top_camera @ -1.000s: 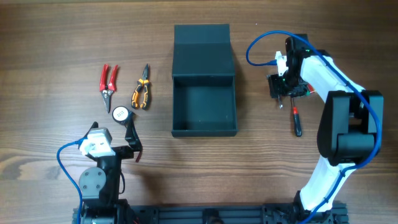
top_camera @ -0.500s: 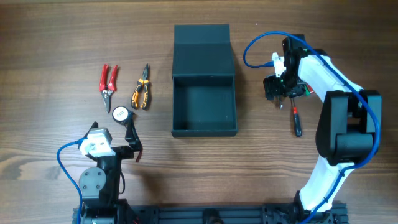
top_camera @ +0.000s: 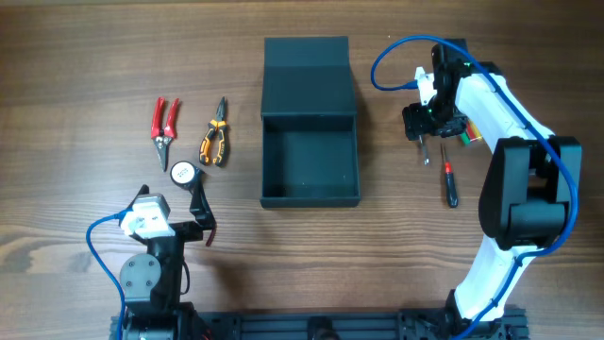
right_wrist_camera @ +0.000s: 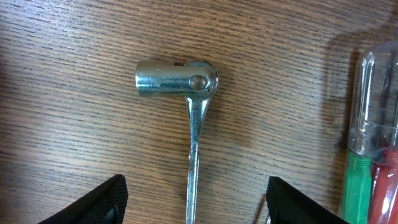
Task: Pack container
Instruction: 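Lower the right gripper and close it on the wrench handle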
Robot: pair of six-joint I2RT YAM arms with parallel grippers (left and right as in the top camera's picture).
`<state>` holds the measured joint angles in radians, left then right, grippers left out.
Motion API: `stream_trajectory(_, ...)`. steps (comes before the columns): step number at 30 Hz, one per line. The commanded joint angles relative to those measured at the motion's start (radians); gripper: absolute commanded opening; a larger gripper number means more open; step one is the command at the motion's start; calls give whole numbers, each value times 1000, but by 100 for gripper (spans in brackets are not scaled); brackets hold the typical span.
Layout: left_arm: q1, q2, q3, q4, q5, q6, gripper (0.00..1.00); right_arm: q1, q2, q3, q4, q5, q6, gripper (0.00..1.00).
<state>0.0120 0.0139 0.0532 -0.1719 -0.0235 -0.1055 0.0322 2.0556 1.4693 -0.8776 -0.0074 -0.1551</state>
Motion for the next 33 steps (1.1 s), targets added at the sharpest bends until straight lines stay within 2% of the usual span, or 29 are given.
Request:
stream_trajectory(1,-8,-7,-5,3,16,23,100,8,20,21,-3,-23,-2,71)
stream_trajectory(20,-8,-7,-5,3,16,23,100,8,21,8,10,-38,-2,70)
stream_trajectory(26,-8,-7,-5,3,15,23,100,8,24,-67,60,-37,-2,70)
stream_trajectory(32,-8,-7,-5,3,16,23,100,8,42,-71,55,-38,1,70)
stream_trajectory(33,-8,-7,-5,3,15,23,100,8,43,-71,54,-38,1,68)
